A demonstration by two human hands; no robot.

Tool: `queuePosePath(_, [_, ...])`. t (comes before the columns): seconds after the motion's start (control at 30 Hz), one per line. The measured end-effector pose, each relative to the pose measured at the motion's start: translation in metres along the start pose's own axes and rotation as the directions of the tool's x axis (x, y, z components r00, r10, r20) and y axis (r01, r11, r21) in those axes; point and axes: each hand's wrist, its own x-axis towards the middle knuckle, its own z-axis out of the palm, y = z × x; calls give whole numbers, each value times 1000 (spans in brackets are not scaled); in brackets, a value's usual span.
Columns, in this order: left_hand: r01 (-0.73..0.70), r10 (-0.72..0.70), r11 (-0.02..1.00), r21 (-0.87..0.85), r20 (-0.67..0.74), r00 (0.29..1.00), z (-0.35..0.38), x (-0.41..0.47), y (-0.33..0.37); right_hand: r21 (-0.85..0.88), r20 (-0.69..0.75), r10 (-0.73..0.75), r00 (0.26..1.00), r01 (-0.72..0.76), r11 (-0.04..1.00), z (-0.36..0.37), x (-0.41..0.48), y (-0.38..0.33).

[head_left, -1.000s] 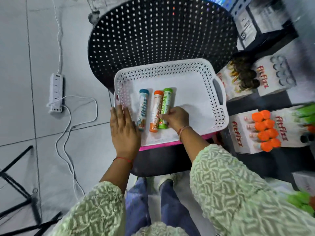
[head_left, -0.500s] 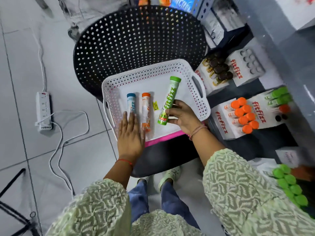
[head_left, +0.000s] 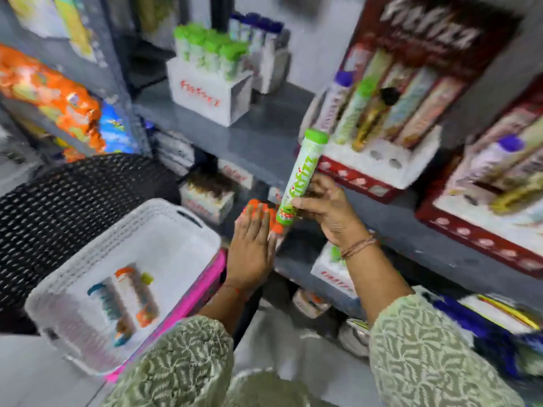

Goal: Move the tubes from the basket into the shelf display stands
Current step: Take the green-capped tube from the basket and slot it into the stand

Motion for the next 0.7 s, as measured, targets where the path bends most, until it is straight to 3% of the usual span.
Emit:
queuePosePath(0.23, [-225,232,971,-83,90,968,48,56,118,-133,-197,-147,969,122,984,-115,-57,-60])
queuePosePath(0.7, [-337,337,941,-32,187,923,103,63,209,-322,-532,-191,825,11,947,-241,-121,-94])
